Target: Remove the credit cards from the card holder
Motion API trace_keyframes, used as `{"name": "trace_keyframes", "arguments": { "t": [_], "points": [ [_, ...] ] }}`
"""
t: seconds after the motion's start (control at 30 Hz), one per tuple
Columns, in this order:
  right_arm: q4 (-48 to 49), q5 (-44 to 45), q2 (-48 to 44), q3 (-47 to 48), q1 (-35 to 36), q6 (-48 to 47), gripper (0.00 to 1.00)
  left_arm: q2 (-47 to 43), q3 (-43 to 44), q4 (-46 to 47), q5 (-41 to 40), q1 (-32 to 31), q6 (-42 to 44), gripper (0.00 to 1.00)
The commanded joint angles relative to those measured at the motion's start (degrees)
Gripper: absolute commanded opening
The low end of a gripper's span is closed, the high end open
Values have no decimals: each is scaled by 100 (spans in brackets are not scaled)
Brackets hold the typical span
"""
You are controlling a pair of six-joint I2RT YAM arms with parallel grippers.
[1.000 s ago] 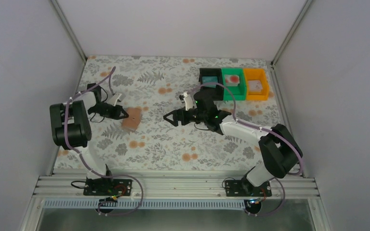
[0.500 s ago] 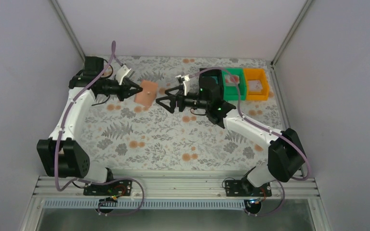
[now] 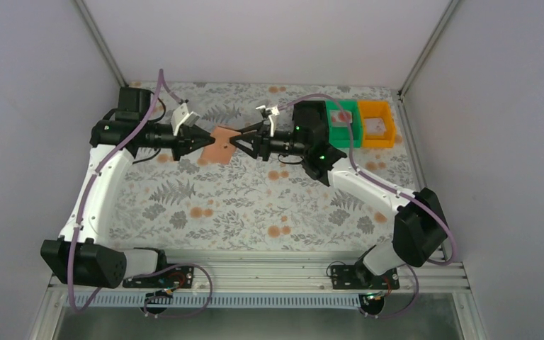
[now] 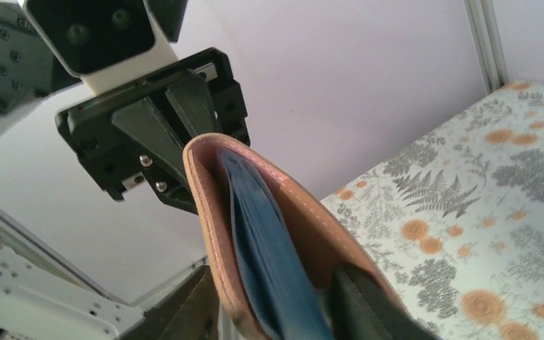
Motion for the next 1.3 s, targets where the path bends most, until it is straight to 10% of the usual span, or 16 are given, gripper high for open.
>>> {"name": "trace_keyframes", "arguments": {
  "t": [0.0,0.17,0.3,0.4,0.57,0.77,0.93,1.03,1.27],
  "points": [
    [-18,-252,-48,166,68,-177,31,-120,-51,-127,666,-72,343,2],
    [-446,-331,-168,266,69,-590,4,-127,-58,-238,778,-76,474,2],
    [-1086,-508,-435,417,64,-1437,4,12,-27,-600,741,-80,809,48],
    [-2038,-902,-453,831,69,-2418,4,118,-71,-778,742,-87,993,55],
    [-3179,-1404,-252,1365,71,-3333,4,102,-255,-741,752,-256,1124,48],
    [-3333,-1150,-310,1515,78,-3569,4,-111,-384,-540,757,-347,1062,3],
    [-3119,1799,-372,1568,70,-2266,41,-253,-417,224,423,-349,90,2],
    [-3211,3717,-536,1492,101,-1075,43,-288,-427,1051,-727,-356,-1249,2],
    [-2579,5091,-611,1226,1347,-610,45,-53,-190,1283,-1626,-406,-2018,2]
  ]
}}
